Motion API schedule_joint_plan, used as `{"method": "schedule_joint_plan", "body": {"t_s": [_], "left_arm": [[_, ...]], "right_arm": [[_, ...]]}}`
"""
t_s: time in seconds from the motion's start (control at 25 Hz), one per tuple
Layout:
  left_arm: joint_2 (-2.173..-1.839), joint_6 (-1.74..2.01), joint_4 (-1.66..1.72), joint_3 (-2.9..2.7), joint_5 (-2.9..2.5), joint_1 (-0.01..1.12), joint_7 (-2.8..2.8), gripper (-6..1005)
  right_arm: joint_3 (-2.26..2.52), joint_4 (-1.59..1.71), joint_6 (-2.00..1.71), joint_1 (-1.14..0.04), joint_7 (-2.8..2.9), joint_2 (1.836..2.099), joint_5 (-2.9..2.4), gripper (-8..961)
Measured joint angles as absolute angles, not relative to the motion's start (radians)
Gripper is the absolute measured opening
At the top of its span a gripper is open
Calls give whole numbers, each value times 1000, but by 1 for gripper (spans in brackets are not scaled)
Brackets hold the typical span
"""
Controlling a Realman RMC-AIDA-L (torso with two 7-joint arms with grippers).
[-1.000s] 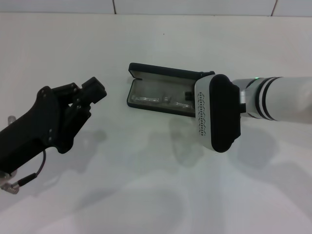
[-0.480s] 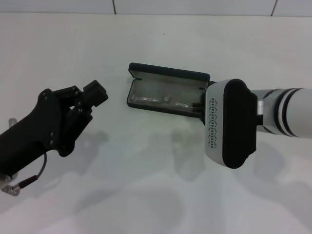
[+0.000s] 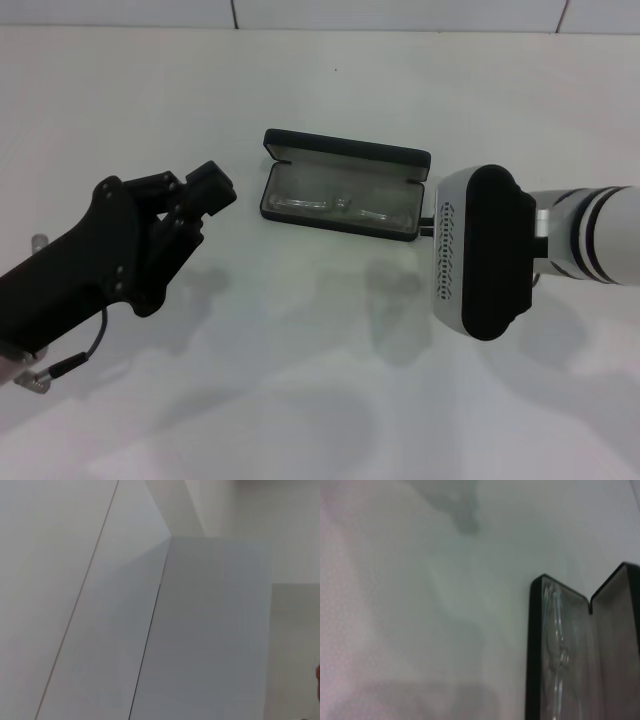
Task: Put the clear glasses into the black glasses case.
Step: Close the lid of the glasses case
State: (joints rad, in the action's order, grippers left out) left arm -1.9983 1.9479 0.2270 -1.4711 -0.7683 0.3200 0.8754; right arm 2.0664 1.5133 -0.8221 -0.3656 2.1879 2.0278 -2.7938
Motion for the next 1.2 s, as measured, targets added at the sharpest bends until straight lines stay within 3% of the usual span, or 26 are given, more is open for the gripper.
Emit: {"method": "schedule_joint_plan", "body": {"t_s": [1.2], "left_arm": [[-1999, 1942, 215, -1465, -765, 312, 870, 73]], "right_arm": [[2074, 1291, -692, -521, 2187, 2028, -2730, 35]]}}
